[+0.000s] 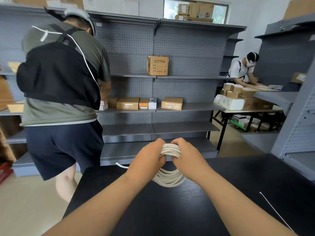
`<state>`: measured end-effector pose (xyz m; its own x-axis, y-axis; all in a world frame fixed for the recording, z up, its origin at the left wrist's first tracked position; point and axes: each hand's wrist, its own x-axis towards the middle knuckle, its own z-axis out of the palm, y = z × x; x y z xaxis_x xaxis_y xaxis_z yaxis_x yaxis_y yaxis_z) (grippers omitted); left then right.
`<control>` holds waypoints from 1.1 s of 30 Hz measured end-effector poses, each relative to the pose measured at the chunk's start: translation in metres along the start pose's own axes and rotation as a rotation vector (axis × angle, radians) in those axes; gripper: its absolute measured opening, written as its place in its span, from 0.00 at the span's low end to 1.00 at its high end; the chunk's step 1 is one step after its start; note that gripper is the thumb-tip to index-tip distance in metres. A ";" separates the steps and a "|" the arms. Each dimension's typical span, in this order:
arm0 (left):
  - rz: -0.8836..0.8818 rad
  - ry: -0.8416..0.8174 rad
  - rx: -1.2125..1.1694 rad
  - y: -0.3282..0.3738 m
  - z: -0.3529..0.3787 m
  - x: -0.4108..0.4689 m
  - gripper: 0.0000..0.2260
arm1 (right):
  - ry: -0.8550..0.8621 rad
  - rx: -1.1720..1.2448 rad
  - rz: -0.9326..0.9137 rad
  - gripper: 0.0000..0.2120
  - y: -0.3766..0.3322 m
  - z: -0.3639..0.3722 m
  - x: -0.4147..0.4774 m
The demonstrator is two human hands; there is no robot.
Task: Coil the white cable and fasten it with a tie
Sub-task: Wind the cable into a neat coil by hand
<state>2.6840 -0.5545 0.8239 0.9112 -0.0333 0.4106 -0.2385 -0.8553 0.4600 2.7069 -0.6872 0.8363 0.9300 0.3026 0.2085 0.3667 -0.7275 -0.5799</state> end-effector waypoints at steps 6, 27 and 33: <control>-0.192 0.085 -0.206 -0.004 0.006 -0.006 0.06 | 0.048 -0.019 0.039 0.05 0.005 0.010 0.001; -0.316 0.138 -0.331 -0.006 0.016 -0.002 0.07 | 0.138 0.381 0.169 0.07 -0.001 0.016 -0.008; -0.180 0.084 -0.047 -0.003 0.010 -0.003 0.03 | 0.066 0.073 0.044 0.04 -0.001 0.016 -0.008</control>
<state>2.6853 -0.5565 0.8134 0.9099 0.1631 0.3815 -0.0912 -0.8184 0.5674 2.6986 -0.6791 0.8220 0.9457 0.2278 0.2317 0.3247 -0.6917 -0.6451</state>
